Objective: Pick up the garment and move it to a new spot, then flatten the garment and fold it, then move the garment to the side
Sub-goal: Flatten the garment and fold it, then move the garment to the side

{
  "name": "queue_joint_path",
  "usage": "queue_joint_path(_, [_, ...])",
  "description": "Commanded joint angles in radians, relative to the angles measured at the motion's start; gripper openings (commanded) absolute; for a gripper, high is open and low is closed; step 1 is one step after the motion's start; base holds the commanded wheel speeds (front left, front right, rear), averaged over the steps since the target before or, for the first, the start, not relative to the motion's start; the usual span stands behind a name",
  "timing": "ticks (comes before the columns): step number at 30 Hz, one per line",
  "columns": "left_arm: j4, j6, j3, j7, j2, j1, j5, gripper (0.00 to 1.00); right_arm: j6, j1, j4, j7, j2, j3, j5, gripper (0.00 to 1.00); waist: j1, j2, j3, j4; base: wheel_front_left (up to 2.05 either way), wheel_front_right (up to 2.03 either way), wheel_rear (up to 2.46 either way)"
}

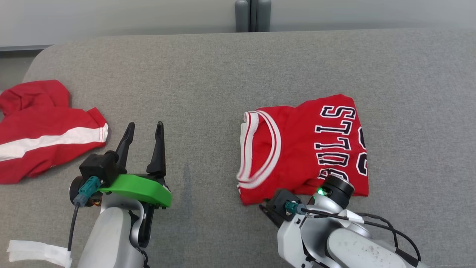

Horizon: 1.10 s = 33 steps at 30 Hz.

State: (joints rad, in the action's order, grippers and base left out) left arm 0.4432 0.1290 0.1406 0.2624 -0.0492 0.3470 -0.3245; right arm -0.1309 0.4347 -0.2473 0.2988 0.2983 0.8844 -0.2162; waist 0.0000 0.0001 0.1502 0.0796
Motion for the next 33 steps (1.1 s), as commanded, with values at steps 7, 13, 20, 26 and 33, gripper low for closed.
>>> queue_joint_path(7, [0.0,0.002,-0.002,0.003,-0.003,-0.026,0.005,1.0,0.0,-0.081,0.127,-0.027,0.009,-0.129,-0.053,1.0,0.0,-0.0001,-0.022,-0.007,0.0,0.0,0.0])
queue_joint_path(13, [-0.015,0.002,-0.024,0.003,-0.003,-0.052,0.015,1.0,0.0,-0.194,0.232,-0.077,-0.022,-0.381,-0.056,1.0,0.0,-0.0001,-0.049,-0.017,0.0,0.0,0.0])
queue_joint_path(20, [-0.064,0.002,-0.068,0.003,-0.003,-0.094,0.04,1.0,0.0,-0.283,0.264,-0.178,-0.097,-0.677,-0.018,1.0,0.0,-0.0001,-0.082,-0.041,0.0,0.0,0.0])
queue_joint_path(26, [-0.087,0.002,-0.092,0.003,-0.003,-0.131,0.049,1.0,0.0,-0.278,0.16,-0.311,-0.149,-0.84,-0.038,1.0,0.0,-0.0001,-0.111,-0.059,0.0,0.0,0.0])
queue_joint_path(33, [-0.094,0.002,-0.104,0.003,-0.003,-0.165,0.05,1.0,0.0,-0.229,-0.005,-0.437,-0.161,-0.88,-0.066,1.0,0.0,-0.0001,-0.134,-0.075,0.0,0.0,0.0])
